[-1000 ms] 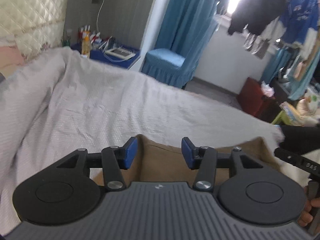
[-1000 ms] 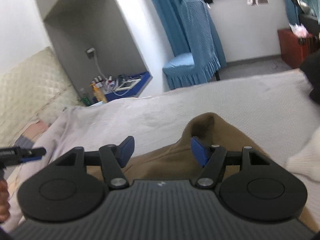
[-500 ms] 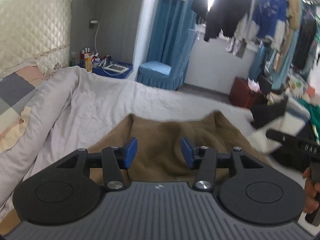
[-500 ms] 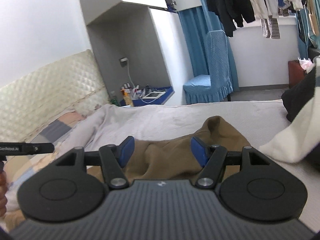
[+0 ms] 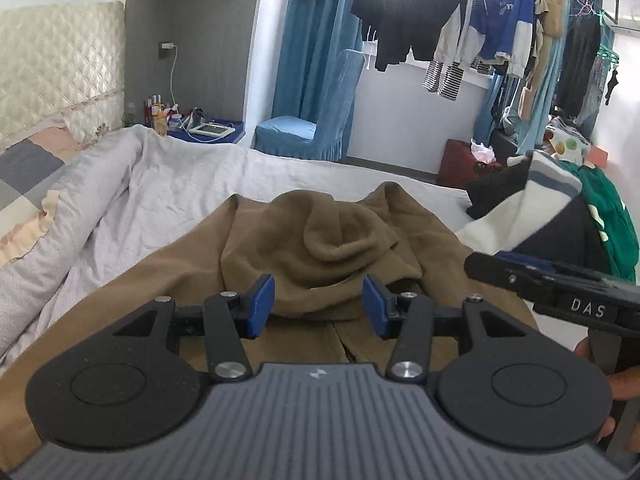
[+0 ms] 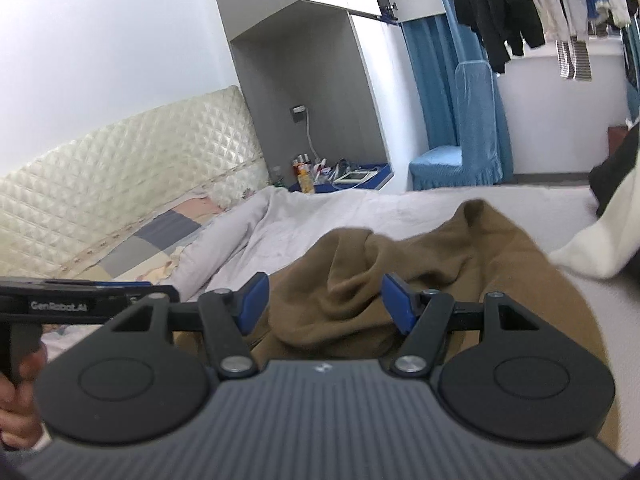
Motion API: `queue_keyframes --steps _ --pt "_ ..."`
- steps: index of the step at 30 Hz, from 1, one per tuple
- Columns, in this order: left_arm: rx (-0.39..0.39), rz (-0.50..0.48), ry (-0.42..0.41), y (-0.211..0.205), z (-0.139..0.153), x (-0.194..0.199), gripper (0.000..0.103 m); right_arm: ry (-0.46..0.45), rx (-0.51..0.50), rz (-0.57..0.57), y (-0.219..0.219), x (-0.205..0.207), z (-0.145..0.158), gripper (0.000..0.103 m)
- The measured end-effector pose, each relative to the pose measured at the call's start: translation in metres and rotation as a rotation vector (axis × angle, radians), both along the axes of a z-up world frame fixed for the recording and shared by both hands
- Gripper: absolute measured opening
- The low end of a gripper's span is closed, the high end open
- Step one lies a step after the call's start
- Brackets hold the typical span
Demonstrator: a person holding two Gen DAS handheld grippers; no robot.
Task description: Fold large clothes
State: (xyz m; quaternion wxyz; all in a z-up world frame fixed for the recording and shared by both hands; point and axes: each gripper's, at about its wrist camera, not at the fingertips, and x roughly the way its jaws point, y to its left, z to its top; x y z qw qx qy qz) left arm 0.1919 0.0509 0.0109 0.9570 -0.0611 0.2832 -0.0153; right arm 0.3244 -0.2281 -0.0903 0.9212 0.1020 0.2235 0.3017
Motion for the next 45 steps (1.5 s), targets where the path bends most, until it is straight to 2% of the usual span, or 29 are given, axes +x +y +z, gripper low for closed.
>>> queue_keyframes --steps 5,11,15,20,24,30,32,34,37,41,43,44,45 --pt "0.035 -0.005 -0.009 -0.003 -0.017 0.004 0.055 -0.013 -0.025 0.002 0.005 -0.010 -0.021 0.065" --pt "0.042 -0.013 -0.031 -0.010 -0.046 0.012 0.055 -0.018 -0.051 -0.014 0.009 -0.011 -0.043 0.065" --pt "0.005 -0.004 -0.020 -0.003 -0.065 0.026 0.055 -0.021 -0.065 0.001 0.020 -0.007 -0.051 0.065" --pt "0.020 0.041 -0.025 0.012 -0.078 0.040 0.055 -0.043 -0.133 -0.013 0.041 0.014 -0.065 0.065" --pt "0.016 0.063 -0.005 0.027 -0.093 0.055 0.055 -0.108 -0.187 -0.031 0.062 0.033 -0.070 0.065" --pt "-0.008 0.097 0.023 0.048 -0.117 0.075 0.055 -0.062 -0.183 -0.075 0.084 0.085 -0.082 0.065" --pt "-0.010 0.109 0.027 0.051 -0.125 0.079 0.055 -0.068 -0.209 -0.107 0.091 0.098 -0.090 0.070" --pt "-0.012 0.103 0.023 0.053 -0.131 0.084 0.055 -0.074 -0.209 -0.114 0.095 0.109 -0.097 0.084" --pt "-0.052 0.094 0.031 0.059 -0.141 0.093 0.055 -0.051 -0.238 -0.077 0.107 0.123 -0.109 0.086" --pt "-0.057 0.105 0.026 0.066 -0.151 0.101 0.055 -0.058 -0.358 -0.048 0.130 0.129 -0.129 0.086" --pt "-0.071 0.106 0.025 0.068 -0.154 0.103 0.055 -0.068 -0.394 -0.056 0.137 0.128 -0.134 0.084" --pt "-0.077 0.106 0.024 0.070 -0.154 0.103 0.055 -0.076 -0.412 -0.072 0.139 0.128 -0.135 0.080" --pt "-0.080 0.106 0.022 0.071 -0.156 0.104 0.055 -0.079 -0.424 -0.090 0.140 0.128 -0.135 0.065"
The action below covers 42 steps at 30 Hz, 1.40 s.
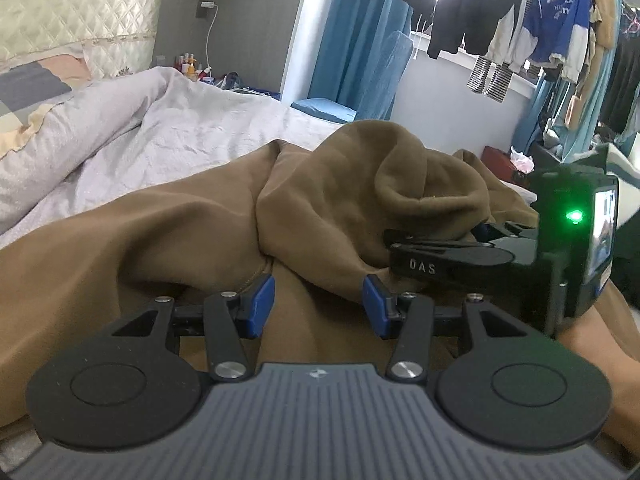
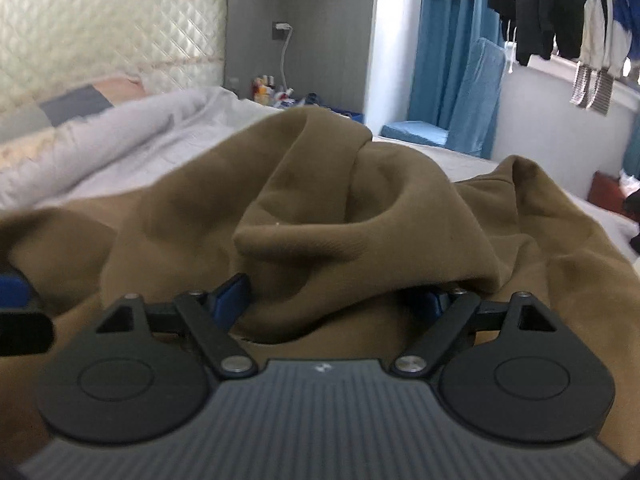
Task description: Fold large clothes
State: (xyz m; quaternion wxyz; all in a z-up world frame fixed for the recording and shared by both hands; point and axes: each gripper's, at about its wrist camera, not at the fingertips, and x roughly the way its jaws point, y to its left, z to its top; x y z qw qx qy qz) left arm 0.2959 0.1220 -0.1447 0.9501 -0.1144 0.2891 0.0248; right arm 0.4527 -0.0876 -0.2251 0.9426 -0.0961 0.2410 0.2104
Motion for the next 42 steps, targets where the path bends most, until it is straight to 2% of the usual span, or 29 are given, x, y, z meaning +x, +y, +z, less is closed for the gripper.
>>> queue_keyframes --steps 1,4,9,12,15,19,21,24,28,30,33,37,39,42 --pt "0.003 0.000 -0.002 0.000 -0.001 -0.001 0.055 0.001 -0.003 -0.019 0.000 0.002 0.000 0.048" --pt "0.016 0.008 -0.009 0.000 0.001 -0.003 0.055 0.024 0.043 -0.058 -0.004 0.008 0.007 0.037" --pt "-0.007 0.023 -0.060 0.005 0.009 -0.013 0.055 -0.038 0.073 -0.061 -0.001 0.024 0.049 0.033" --pt "0.027 -0.007 -0.069 0.000 0.009 -0.009 0.055 -0.065 0.067 -0.050 0.012 0.055 0.084 0.033" --pt "0.040 -0.001 -0.084 0.000 0.008 -0.005 0.055 -0.096 0.064 -0.072 0.028 0.102 0.115 0.032" --pt "-0.037 0.004 -0.088 0.014 0.004 0.002 0.055 -0.096 0.139 -0.144 0.051 0.179 0.144 0.031" --pt "-0.046 0.017 -0.102 0.020 0.002 0.006 0.055 -0.099 0.142 -0.175 0.065 0.217 0.147 0.030" --pt "-0.047 0.023 -0.119 0.026 -0.002 0.014 0.055 -0.078 0.137 -0.222 0.084 0.270 0.135 0.030" --pt "-0.075 0.020 -0.119 0.033 -0.010 0.025 0.055 -0.019 0.144 -0.249 0.096 0.326 0.090 0.030" --pt "-0.026 0.036 -0.102 0.030 -0.009 0.030 0.055 0.009 0.125 -0.251 0.098 0.344 0.064 0.030" --pt "0.007 0.022 -0.137 0.027 -0.007 0.035 0.055 0.045 0.132 -0.255 0.095 0.365 0.028 0.030" --pt "-0.039 0.023 -0.107 0.035 -0.020 0.047 0.055 0.056 0.201 -0.265 0.082 0.380 0.001 0.034" --pt "-0.056 0.026 -0.076 0.038 -0.029 0.053 0.055 0.064 0.241 -0.267 0.076 0.376 -0.004 0.035" --pt "-0.047 0.016 -0.091 0.040 -0.031 0.054 0.055 0.076 0.268 -0.265 0.072 0.376 0.002 0.037"
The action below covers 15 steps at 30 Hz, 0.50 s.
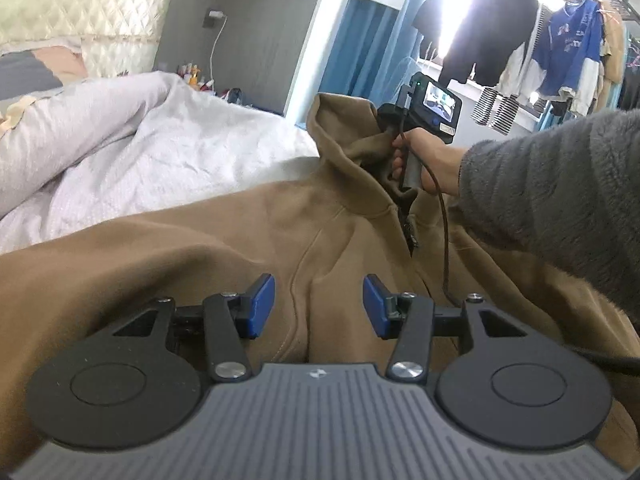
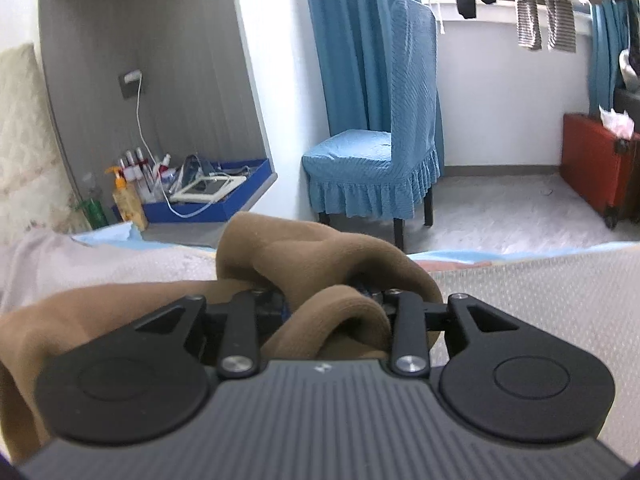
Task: Fold large clothes
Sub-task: 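Lay the hood down with the right gripper, spreading the hoodie flat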
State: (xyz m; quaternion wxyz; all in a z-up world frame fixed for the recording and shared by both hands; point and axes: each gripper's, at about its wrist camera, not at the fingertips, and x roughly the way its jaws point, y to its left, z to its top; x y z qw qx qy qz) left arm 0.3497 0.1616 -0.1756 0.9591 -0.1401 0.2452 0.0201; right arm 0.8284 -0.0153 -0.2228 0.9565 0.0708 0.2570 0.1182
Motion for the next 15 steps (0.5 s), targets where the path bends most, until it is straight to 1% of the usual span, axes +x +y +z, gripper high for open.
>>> queue_keyframes --steps 2,3,4,5,6,7,10,12,15 --pt "-0.001 -0.006 -0.008 0.002 -0.002 0.003 0.055 -0.006 -0.015 0.008 0.000 -0.008 0.010 0.038" --pt "0.001 -0.009 -0.005 0.003 -0.002 0.003 0.055 -0.005 -0.022 0.017 0.000 -0.011 0.015 0.042" --pt "-0.002 -0.010 -0.006 0.004 -0.002 0.001 0.055 -0.002 -0.026 0.021 -0.002 -0.017 0.021 0.051" --pt "-0.016 -0.015 -0.006 0.006 0.000 0.000 0.055 -0.003 -0.017 0.022 -0.004 -0.024 0.027 0.057" --pt "-0.040 -0.024 -0.016 0.009 0.002 -0.002 0.055 -0.015 -0.008 0.025 -0.006 -0.033 0.033 0.069" --pt "-0.046 -0.023 -0.026 0.013 0.004 -0.002 0.055 -0.031 -0.006 0.027 -0.008 -0.046 0.041 0.072" --pt "-0.041 -0.026 -0.046 0.012 0.014 -0.013 0.055 -0.037 -0.013 0.034 -0.014 -0.077 0.058 0.073" --pt "-0.058 -0.026 -0.059 0.011 0.020 -0.025 0.055 -0.039 -0.010 0.053 -0.020 -0.111 0.071 0.073" --pt "-0.049 -0.031 -0.079 0.004 0.030 -0.049 0.055 -0.054 0.005 0.082 -0.033 -0.160 0.089 0.073"
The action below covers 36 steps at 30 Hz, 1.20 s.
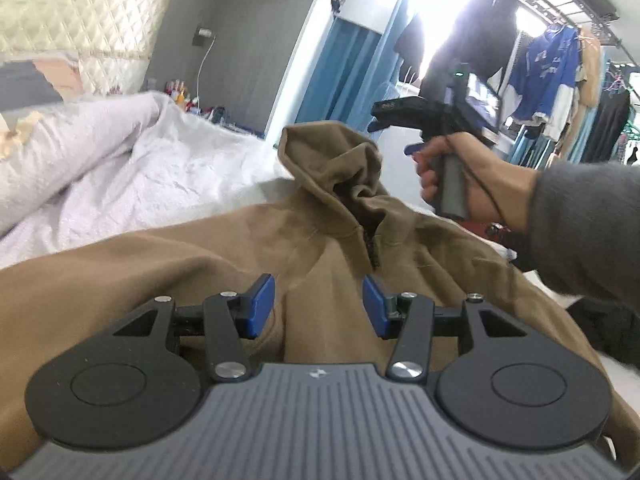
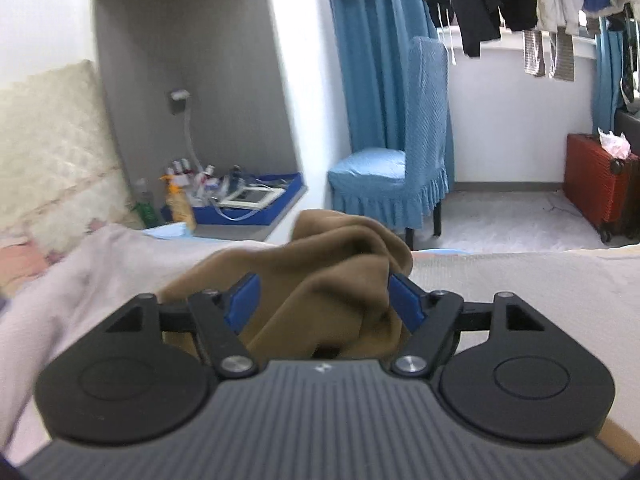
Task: Fold large clothes
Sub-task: 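Lay the hood down with the right gripper, spreading the hoodie flat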
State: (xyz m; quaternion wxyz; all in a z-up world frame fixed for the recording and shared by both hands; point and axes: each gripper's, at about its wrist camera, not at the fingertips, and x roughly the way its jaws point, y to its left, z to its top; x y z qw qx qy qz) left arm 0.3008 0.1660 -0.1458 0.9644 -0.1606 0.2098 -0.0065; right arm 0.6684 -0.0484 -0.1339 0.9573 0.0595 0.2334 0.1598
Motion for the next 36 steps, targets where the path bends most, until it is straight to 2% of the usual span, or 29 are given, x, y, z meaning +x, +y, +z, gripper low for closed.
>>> queue_keyframes --steps 9,14,19,24,27,31,36 --pt "0.016 -0.003 -0.062 -0.018 0.036 -0.063 0.055 -0.023 0.018 0.108 -0.067 -0.182 0.047 0.073" --pt "0.006 0.015 -0.056 -0.030 0.047 -0.086 0.055 -0.019 0.011 0.159 -0.097 -0.273 0.051 0.073" --pt "0.030 0.023 -0.049 -0.045 0.054 -0.118 0.055 -0.030 0.021 0.182 -0.118 -0.341 0.045 0.073" --pt "-0.006 -0.005 -0.049 -0.060 0.064 -0.152 0.055 -0.017 0.052 0.184 -0.141 -0.390 0.033 0.073" --pt "-0.011 -0.012 -0.038 -0.066 0.064 -0.164 0.055 -0.038 0.029 0.176 -0.150 -0.416 0.022 0.073" --pt "-0.022 0.037 0.029 -0.059 0.055 -0.171 0.055 -0.036 0.037 0.172 -0.157 -0.431 0.003 0.073" --pt "-0.064 0.140 0.114 -0.014 0.065 -0.170 0.055 0.061 0.101 0.149 -0.168 -0.423 -0.019 0.073"
